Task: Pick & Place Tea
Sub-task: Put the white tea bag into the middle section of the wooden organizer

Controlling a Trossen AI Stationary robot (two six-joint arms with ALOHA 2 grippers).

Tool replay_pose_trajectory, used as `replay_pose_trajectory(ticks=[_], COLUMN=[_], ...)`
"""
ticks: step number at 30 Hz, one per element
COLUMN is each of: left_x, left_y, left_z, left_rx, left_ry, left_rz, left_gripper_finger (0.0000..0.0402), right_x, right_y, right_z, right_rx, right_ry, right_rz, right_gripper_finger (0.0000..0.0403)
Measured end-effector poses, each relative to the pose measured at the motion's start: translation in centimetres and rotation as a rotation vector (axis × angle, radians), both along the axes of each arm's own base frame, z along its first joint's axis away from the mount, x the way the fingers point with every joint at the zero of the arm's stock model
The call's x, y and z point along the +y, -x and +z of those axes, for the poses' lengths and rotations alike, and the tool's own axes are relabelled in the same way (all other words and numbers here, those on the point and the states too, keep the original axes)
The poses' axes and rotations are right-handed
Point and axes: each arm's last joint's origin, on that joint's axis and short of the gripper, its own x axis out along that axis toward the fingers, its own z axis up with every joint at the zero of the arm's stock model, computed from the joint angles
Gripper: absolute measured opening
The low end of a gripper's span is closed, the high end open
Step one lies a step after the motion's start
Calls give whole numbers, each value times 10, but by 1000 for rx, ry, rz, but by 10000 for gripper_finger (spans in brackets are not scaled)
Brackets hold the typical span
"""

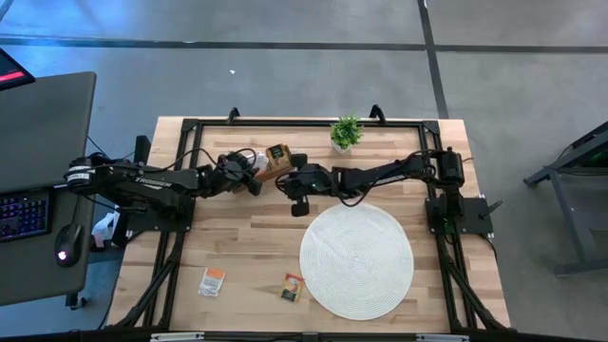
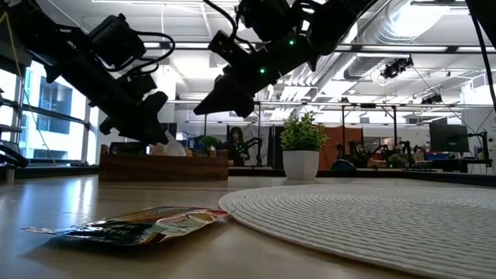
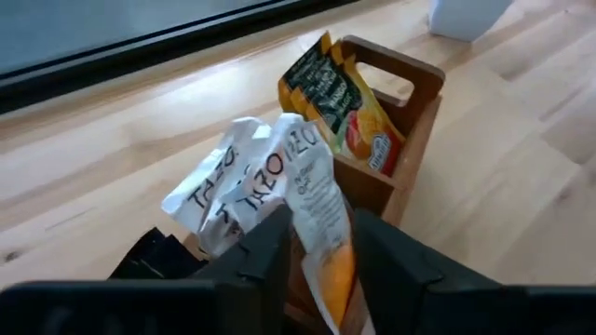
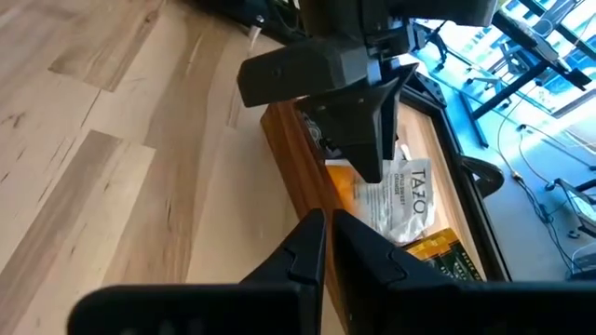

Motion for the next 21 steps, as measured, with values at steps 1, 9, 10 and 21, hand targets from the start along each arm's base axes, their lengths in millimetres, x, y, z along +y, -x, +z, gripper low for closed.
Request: replay_pose_trajectory(ticks=[1,9,10,21], left_x=[0,0,0,-5], left_y=[0,-8,-8,-1], left_z=[0,29,35,76], left_rx=[2,12,31,137], left_ry=[-3,-19,-19,47], left_rz=[-3,-83,-83,-35], left_gripper_finger=[121,133,133,125], right_x=[0,0,0,2], right_y=[0,1,1,2], right_z=[0,-1,-3,-2], right_rx=[0,-24,-25,-184], right_ry=[-1,-96,-103,-304], right_rz=[-1,-44,-41,-66], right_gripper_finger=[20,15,14,4])
